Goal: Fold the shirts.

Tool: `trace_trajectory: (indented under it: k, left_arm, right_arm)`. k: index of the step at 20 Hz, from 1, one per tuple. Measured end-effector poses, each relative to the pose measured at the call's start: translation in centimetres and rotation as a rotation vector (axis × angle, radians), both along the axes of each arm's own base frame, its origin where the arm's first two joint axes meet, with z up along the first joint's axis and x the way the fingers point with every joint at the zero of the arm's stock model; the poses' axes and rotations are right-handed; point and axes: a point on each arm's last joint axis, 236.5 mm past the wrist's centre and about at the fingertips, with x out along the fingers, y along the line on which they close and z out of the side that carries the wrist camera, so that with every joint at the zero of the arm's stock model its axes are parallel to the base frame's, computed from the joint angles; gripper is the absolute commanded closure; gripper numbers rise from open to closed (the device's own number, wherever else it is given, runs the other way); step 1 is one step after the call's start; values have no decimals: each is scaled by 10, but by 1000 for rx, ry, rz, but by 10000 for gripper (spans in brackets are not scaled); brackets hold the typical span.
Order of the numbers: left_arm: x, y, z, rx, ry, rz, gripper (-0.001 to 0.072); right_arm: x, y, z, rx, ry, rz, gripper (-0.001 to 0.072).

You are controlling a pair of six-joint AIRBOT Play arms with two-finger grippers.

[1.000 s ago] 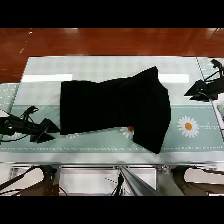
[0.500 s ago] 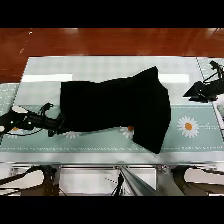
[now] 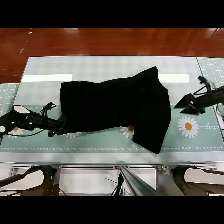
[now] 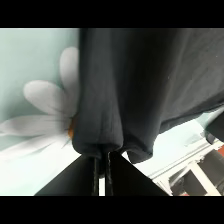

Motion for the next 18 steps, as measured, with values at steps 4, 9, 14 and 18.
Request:
trace_trajectory:
  k: [4, 9, 14, 18]
  left_arm:
    - [11, 5, 3, 32, -59, 11, 682]
    - [25, 12, 6, 66, -123, 32, 682]
    - [64, 23, 37, 109, -264, 28, 683]
    - [118, 28, 135, 126, -538, 8, 683]
  right_arm:
    - [-15, 16, -25, 38, 37, -41, 150]
    - [-21, 52, -49, 22, 47, -9, 511]
    - [13, 60, -45, -87, -63, 8, 684]
    - [67, 57, 54, -131, -355, 30, 684]
